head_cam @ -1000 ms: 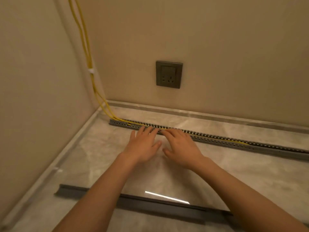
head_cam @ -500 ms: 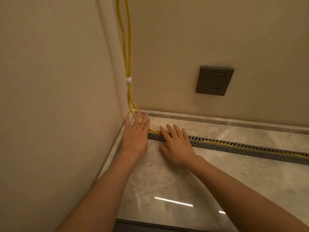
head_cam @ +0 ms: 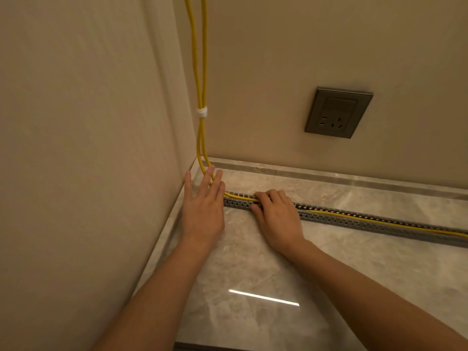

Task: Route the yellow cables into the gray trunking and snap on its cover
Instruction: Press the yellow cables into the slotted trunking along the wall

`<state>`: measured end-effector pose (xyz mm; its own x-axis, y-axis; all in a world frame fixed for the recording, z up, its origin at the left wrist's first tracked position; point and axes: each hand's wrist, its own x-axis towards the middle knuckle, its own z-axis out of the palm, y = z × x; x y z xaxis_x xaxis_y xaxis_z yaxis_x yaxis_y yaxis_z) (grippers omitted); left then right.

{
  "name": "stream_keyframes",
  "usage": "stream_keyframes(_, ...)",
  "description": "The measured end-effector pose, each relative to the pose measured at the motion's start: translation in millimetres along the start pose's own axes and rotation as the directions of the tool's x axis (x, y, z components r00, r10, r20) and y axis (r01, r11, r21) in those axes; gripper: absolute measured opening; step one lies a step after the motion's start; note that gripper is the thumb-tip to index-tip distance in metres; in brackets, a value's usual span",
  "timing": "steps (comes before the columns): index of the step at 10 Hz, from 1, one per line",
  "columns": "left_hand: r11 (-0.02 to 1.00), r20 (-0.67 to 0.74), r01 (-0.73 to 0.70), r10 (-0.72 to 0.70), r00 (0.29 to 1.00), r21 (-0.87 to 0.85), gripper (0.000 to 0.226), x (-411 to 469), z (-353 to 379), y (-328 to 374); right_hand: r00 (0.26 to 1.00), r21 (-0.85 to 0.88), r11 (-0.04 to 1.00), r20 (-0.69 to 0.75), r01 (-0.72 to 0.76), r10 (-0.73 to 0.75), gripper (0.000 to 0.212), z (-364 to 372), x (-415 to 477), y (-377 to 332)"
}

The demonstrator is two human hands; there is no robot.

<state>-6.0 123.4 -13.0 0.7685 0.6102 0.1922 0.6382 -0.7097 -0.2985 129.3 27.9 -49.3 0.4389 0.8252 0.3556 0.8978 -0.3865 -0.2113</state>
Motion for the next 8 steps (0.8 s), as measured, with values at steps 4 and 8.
stream_keyframes(4, 0.998, -0.026, 0.034, -0.033, 0.999, 0.048, 0.057, -2.3, 6.9, -3.8, 0.999, -0.024, 1.000, -0.043, -0.005, 0.004, 0.043, 2.9, -1.8, 1.0)
stream_keyframes(8, 0.999, -0.087, 0.020, -0.017, 0.996, 0.026, 0.055, -4.3, 13.4, -1.6, 0.998, -0.024, 1.000, -0.068, 0.013, -0.014, 0.042, 6.1, -1.8, 2.0)
